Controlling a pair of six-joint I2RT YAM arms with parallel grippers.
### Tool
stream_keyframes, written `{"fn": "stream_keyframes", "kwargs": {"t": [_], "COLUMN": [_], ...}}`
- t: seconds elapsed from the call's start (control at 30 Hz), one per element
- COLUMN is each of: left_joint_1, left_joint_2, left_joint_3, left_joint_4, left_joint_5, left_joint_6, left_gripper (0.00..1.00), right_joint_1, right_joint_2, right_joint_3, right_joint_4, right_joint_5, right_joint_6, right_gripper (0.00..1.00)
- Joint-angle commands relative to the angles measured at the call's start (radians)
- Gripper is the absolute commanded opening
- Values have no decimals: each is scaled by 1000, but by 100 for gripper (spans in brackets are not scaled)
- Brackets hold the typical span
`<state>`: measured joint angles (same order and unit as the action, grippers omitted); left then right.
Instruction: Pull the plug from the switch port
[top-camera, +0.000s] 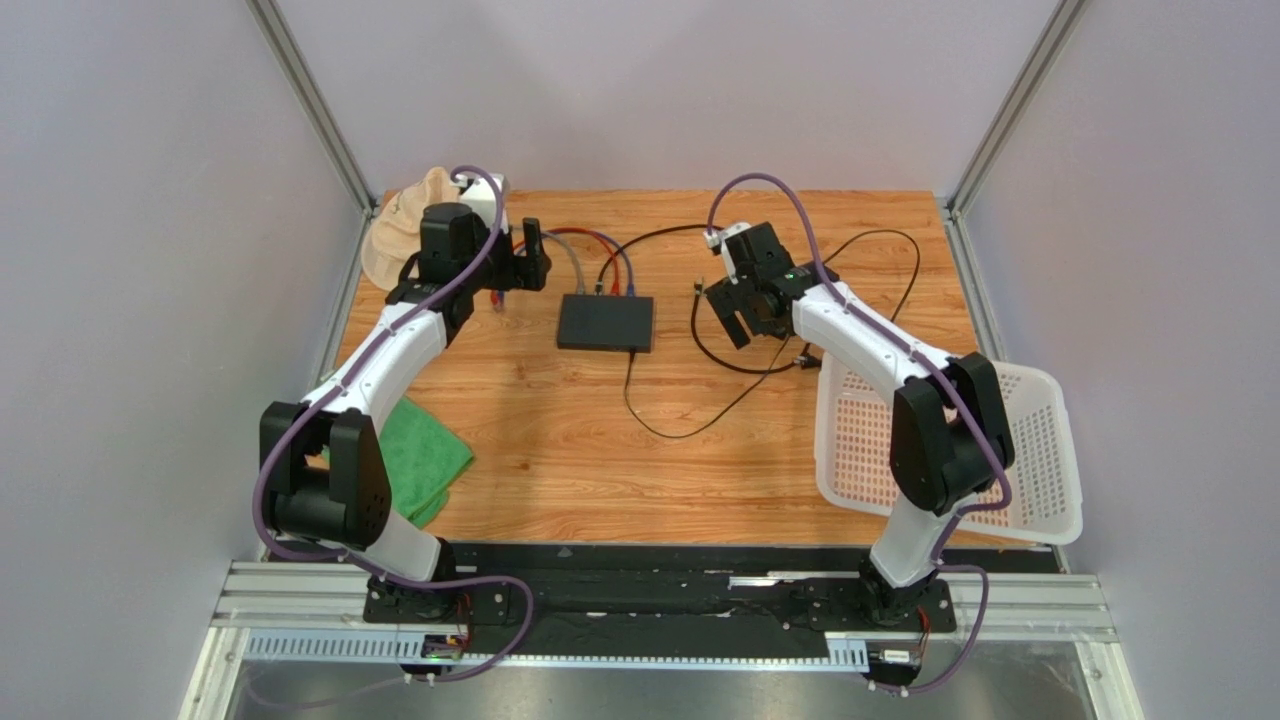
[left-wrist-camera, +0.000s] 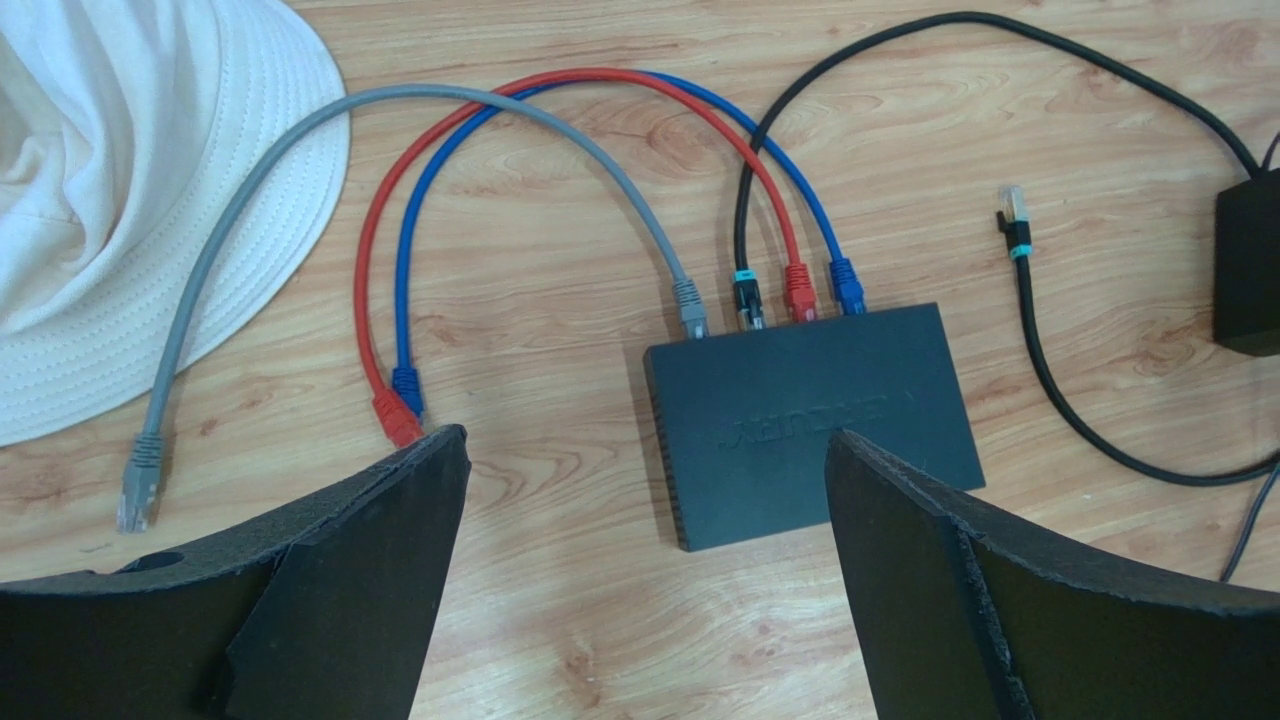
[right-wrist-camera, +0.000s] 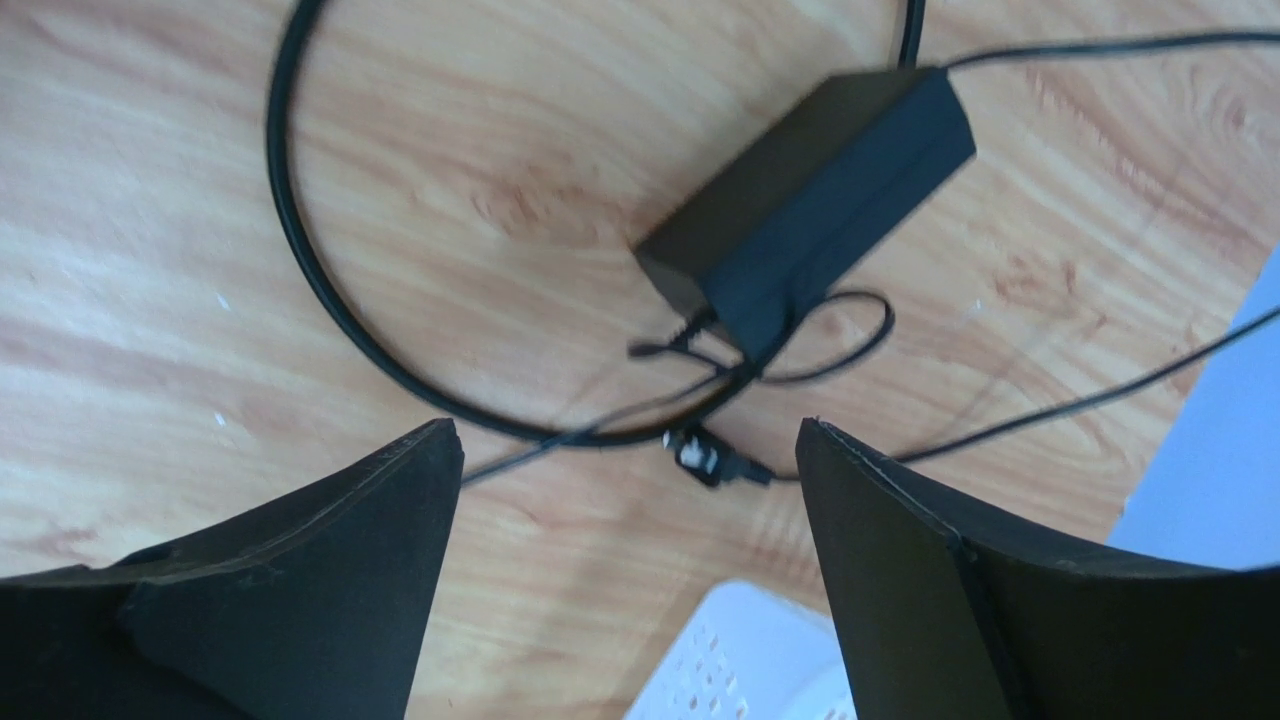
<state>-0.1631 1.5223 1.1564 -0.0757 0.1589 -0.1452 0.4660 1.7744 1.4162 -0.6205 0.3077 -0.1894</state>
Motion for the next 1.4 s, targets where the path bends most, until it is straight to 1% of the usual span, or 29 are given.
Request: {"fn": "stream_keyframes", "kwargs": {"t": [0.0,0.23,0.3,0.43,0.53,0.6,0.63,0.77,0.83,0.87,0.93,1.0,1.1,1.13,1.2,1.27,1.3,1.33,1.37], "left_joint_1": [-1,-1,-1,-1,0,2,2,10,22,30,57,88,138,146,154,155,155,155,155], "left_joint_2": [-1,35,38,67,82,75,65,44,47,55,68,53,73,79,101,134,181,208,234], "left_joint_3": [19,42,45,81,123,112,108,79,84,112,137,123,140,144,152,195,218,244,291], "left_joint_4": [39,34,39,4,-41,-32,-32,-48,-91,-167,-242,-253,-276,-274,-251,-259,-274,-294,-332], "left_joint_5": [18,10,5,-10,-22,-19,-19,-24,-12,-12,-25,-54,-32,-27,-12,54,88,164,207], "left_joint_6": [-19,-5,-4,9,18,33,38,45,39,1,-48,-70,-73,-64,-15,37,50,58,71], "left_gripper": [96,96,95,94,94,95,96,96,95,95,95,96,96,96,95,93,90,87,84], "right_joint_1": [-30,-153,-187,-198,-194,-188,-182,-159,-136,-127,-96,-70,-44,-41,-33,-29,-27,-27,-27], "right_joint_2": [-127,-136,-101,-23,48,88,111,236,269,292,315,351,401,414,441,488,505,526,536], "right_joint_3": [-46,-62,-31,58,162,226,292,449,505,518,543,576,621,630,656,678,700,710,719], "right_joint_4": [-22,-116,-111,-93,-79,-68,-70,-70,-64,-55,-48,-44,-50,-50,-50,-51,-51,-48,-41], "right_joint_5": [50,39,7,-34,-70,-91,-97,-137,-151,-159,-188,-234,-294,-292,-353,-369,-384,-392,-398], "right_joint_6": [-21,-9,1,10,21,27,27,48,65,68,68,76,85,94,102,113,116,119,122], "right_gripper": [85,73,72,72,72,72,72,73,73,73,74,74,77,77,78,79,79,79,79]}}
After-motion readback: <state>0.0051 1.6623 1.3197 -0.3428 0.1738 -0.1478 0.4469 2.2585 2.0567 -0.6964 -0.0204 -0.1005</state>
